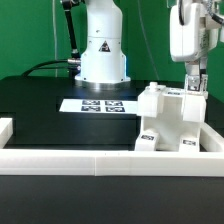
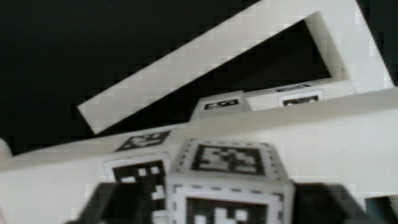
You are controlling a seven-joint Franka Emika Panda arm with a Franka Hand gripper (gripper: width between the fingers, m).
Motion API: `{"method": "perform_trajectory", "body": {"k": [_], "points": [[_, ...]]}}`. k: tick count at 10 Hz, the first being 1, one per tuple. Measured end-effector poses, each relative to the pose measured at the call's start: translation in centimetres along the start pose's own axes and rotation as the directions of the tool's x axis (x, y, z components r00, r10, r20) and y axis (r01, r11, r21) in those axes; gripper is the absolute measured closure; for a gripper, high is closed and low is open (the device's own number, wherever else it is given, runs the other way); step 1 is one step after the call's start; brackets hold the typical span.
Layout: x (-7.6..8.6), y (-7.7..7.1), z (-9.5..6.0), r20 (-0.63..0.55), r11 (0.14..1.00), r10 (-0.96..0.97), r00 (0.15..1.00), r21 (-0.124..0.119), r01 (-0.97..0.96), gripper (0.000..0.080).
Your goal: Assemble chair
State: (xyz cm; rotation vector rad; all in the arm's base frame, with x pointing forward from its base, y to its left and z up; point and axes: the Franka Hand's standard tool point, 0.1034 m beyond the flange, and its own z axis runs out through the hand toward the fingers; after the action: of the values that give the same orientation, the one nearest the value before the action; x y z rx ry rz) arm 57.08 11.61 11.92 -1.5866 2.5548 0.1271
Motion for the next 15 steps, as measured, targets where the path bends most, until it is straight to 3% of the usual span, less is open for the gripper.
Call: {"method": "perform_trajectory", "body": {"k": [1,2,4,8,12,15], "points": [[0.02,0.01,0.02,-0.002,0.999,-0.032,0.999,0.000,0.032,0.0259],[0.05,0.04,0.10,-0.003,0.997,-0.080,0.997,-0.002,0.080,0.0184],[-0.05,0.12,0.21,-0.015,0.973,-0.232,0.973,-0.015,0.231,0.0157],[-0.41,-0.23,0.02,-0.019,0.847,-0.531,0.847,-0.014,0.531,0.0150],[-0.27,-0.34,0.00,-0.016,0.658,-0.753,0.658,-0.019,0.753,0.0150],[0.21,-0.73,-0.01,-0.031,0.393,-0.919,0.392,-0.066,0.917,0.0150]]}}
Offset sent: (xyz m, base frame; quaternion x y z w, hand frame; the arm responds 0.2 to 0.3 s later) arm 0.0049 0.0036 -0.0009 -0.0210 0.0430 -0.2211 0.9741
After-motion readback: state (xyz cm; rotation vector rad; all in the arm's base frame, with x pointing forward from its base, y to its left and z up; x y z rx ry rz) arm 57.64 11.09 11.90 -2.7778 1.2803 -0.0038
